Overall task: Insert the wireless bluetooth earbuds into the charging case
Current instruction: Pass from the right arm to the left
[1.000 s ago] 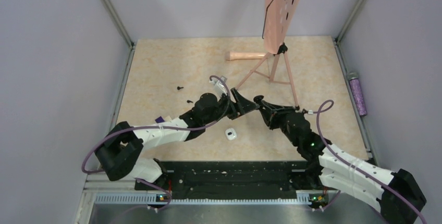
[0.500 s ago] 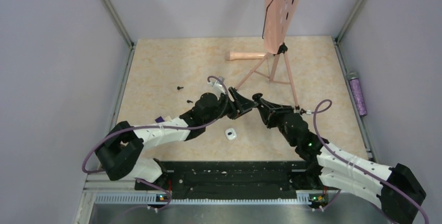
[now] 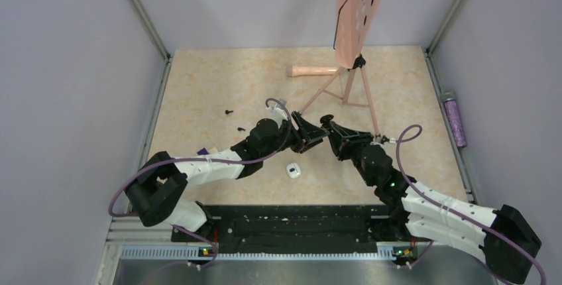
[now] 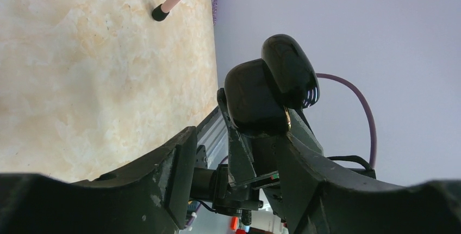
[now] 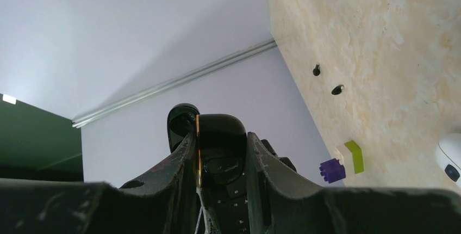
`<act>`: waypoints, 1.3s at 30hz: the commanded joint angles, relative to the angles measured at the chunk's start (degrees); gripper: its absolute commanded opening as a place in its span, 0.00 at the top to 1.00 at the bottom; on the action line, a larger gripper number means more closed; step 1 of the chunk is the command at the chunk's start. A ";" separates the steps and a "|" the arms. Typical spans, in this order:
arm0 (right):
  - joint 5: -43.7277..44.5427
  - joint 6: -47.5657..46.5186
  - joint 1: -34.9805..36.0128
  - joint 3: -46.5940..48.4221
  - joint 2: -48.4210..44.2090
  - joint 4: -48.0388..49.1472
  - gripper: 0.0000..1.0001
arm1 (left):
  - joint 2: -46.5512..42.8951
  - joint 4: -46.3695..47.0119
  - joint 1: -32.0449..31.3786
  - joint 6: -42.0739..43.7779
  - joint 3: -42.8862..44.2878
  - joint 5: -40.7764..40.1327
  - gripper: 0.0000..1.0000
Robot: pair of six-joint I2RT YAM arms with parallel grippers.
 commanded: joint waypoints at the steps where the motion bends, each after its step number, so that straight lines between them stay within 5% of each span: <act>1: 2.12 -3.19 0.97 -0.53 -0.05 5.10 1.00 | -1.40 4.30 0.32 -0.73 -0.92 -0.45 0.38; 31: -0.25 -18.56 0.04 -4.36 -2.09 11.60 1.00 | 1.53 2.67 5.79 4.36 0.25 18.12 0.27; 39: -7.23 -28.06 -3.97 -7.49 -3.63 18.49 1.00 | 3.57 7.38 6.70 1.96 -0.78 22.26 0.27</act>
